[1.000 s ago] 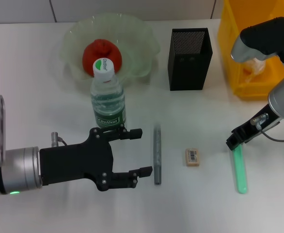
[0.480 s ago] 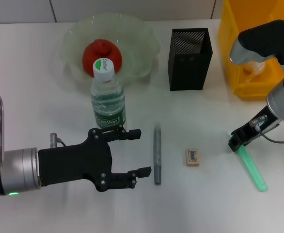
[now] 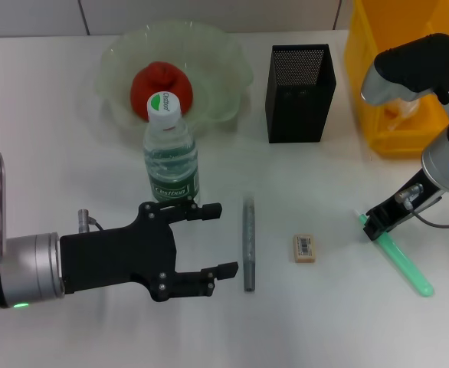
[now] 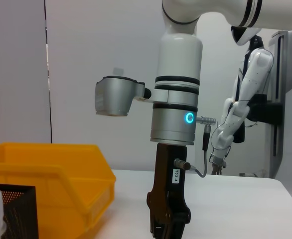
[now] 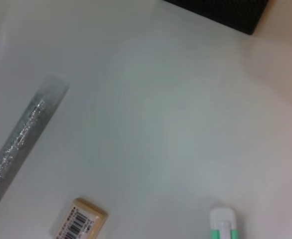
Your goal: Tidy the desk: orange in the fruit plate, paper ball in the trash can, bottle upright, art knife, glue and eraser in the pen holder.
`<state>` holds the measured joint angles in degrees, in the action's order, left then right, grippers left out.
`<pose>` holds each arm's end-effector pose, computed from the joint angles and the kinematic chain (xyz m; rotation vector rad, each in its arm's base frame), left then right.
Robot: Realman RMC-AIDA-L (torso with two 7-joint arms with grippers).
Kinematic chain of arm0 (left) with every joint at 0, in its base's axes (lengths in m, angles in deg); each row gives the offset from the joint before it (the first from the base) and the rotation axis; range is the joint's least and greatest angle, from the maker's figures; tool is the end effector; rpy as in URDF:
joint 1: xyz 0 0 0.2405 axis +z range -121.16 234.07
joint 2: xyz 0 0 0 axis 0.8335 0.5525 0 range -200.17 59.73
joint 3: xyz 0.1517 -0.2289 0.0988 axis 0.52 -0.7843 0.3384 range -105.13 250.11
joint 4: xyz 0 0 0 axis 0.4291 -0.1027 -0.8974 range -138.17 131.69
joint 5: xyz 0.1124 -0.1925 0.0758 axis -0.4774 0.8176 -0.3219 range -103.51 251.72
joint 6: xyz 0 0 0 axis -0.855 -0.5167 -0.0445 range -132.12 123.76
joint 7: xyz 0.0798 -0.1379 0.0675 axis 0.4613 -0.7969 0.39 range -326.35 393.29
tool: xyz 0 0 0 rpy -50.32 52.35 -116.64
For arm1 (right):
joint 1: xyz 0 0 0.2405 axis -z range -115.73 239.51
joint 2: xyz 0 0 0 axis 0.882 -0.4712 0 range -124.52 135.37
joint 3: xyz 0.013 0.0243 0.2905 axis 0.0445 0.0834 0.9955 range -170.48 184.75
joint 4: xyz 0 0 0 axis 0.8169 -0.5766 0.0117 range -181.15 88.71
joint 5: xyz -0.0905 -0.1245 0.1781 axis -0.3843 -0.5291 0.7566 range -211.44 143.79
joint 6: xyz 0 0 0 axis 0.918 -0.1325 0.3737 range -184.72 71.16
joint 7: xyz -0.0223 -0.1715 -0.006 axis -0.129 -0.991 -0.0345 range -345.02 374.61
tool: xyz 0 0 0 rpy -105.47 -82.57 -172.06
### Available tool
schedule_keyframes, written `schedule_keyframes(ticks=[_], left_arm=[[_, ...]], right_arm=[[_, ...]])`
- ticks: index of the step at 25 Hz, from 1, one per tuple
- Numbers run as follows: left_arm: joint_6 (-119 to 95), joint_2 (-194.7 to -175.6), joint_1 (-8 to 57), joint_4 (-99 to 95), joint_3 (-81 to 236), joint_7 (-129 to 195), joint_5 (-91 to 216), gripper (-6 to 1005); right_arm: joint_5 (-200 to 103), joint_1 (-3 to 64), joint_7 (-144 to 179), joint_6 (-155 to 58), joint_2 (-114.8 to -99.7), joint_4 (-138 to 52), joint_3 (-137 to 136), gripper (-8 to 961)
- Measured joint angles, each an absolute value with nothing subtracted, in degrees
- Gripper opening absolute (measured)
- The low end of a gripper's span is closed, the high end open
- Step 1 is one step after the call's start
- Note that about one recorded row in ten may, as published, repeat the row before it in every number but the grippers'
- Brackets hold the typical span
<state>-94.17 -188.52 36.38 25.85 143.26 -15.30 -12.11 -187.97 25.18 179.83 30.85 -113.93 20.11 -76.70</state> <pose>-0.2927 0.2927 -0.1002 -2.8127 -0.1243 -0.9041 0.2491 0.3938 -0.0706 -2.3387 1.3288 -0.6704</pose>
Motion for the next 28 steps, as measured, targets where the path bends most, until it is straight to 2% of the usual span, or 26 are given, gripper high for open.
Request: schedule_keyframes(ticks=[5, 11, 15, 16, 19, 20, 24, 25, 28], left_arm=[[-94.1, -188.51, 36.42, 25.81, 143.24, -15.3, -12.06, 785], [-94.09, -188.52, 36.43, 25.78, 143.24, -15.3, -11.86, 785], [-94.09, -188.52, 36.42, 25.76, 143.21, -15.31, -11.75, 785], [-94.09, -188.53, 36.42, 25.76, 143.2, -15.32, -11.73, 785], [-94.05, -188.55, 36.42, 25.76, 143.16, -15.34, -11.68, 785], [-94.03, -188.57, 36.42, 25.76, 143.15, -15.34, -11.67, 785], [-93.76, -188.59, 36.38, 25.75, 143.15, -15.4, -11.66, 785], [-93.67, -188.6, 36.33, 25.73, 143.15, -15.43, -11.66, 785], [-93.61, -188.61, 36.25, 25.68, 143.15, -15.53, -11.68, 785]], right_arm=[[-187.68, 26.74, 179.64, 31.3, -113.93, 24.06, -76.41, 169], [-182.84, 30.6, 176.66, 33.25, -113.81, 35.68, -72.84, 182], [-169.48, 38.14, 166.72, 28.47, -113.9, 50.53, -64.23, 192], [-169.48, 38.14, 166.72, 28.47, -113.9, 50.53, -64.23, 194], [-158.76, 43.93, 156.42, 19.23, -114.01, 54.4, -62.24, 200], [-148.03, 48.07, 144.93, 11.58, -114.07, 53.0, -62.43, 203], [-125.52, 51.56, 121.1, 4.19, -114.08, 43.86, -62.99, 212], [-111.22, 51.56, 106.29, 4.42, -114.01, 34.85, -62.9, 214], [-98.77, 50.24, 92.55, 7.24, -113.88, 24.76, -62.48, 221]])
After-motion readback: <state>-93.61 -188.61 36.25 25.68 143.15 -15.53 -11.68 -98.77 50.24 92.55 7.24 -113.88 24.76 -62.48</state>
